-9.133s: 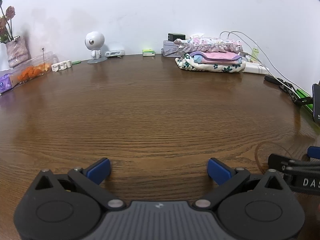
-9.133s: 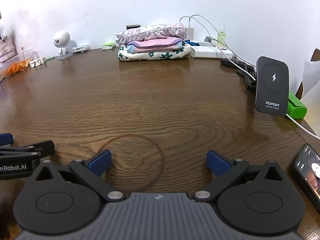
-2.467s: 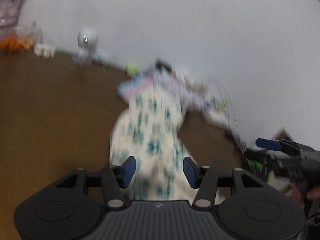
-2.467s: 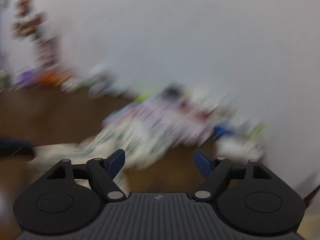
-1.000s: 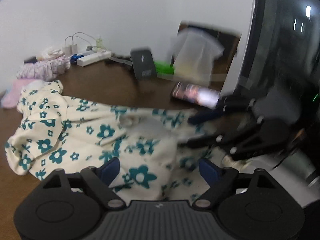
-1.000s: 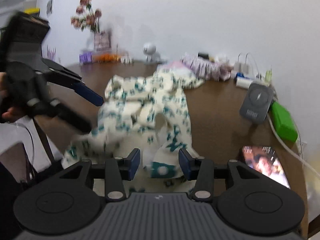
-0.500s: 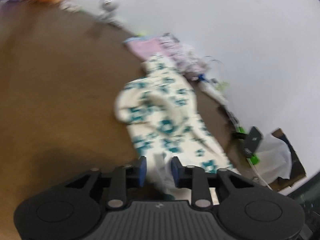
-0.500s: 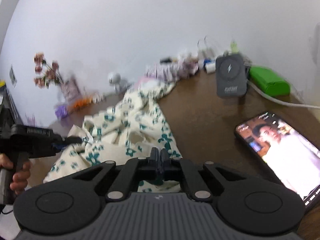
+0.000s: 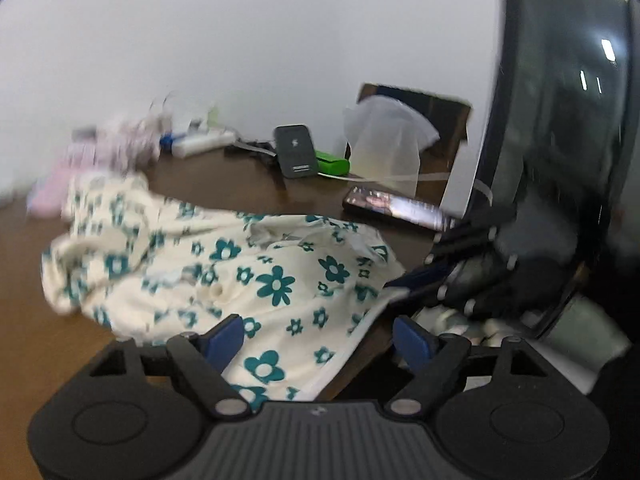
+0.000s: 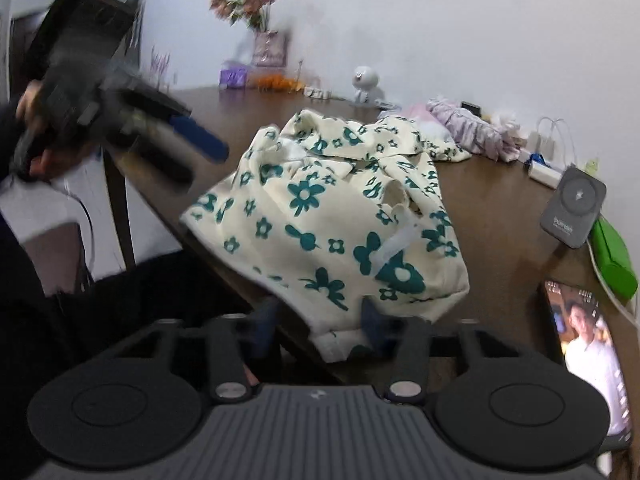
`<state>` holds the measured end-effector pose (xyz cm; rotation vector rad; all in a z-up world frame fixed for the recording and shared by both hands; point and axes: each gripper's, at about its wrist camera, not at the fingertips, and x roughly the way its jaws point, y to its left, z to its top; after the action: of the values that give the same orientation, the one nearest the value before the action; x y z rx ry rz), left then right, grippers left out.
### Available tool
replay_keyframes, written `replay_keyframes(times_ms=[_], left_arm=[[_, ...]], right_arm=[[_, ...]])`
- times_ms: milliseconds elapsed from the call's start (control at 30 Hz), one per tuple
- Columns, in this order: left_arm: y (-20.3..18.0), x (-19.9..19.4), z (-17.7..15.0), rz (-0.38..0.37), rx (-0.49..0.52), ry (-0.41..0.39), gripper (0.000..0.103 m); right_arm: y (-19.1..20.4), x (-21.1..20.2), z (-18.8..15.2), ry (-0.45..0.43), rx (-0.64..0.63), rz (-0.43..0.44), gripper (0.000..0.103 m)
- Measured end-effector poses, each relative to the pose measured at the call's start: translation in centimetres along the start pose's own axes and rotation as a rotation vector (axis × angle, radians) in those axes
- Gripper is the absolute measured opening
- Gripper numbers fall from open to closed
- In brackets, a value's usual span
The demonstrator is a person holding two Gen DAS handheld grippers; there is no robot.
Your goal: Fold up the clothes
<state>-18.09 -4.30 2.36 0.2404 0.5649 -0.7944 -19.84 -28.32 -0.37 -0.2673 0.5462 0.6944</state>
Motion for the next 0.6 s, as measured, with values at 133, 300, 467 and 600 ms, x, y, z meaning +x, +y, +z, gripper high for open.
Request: replay_keyframes(times_ms=[133, 300, 467, 600], left_arm=[[-1.9, 2.5, -0.4, 0.033, 0.125, 0.072, 0.081], [-4.1, 3.5, -0.3, 0.146, 0.235, 0.030, 0.077], [-3.0, 2.3, 0.4, 0.200, 0.126, -0.036, 0.038], [-1.2, 1.6, 0.7, 0.300, 0.044, -0.047, 0.014]], right_arm=[[0.1, -1.1, -0.1, -0.024, 0.019, 0.024, 0.009], [0.4, -4.8, 1.9, -0.242, 0.110, 0.026, 0.008], [0.8, -6.5, 2.5, -0.310, 0.141, 0.016, 0.008], [0.8, -5.6, 2.0, -0.275, 0.160, -0.027, 0.008]])
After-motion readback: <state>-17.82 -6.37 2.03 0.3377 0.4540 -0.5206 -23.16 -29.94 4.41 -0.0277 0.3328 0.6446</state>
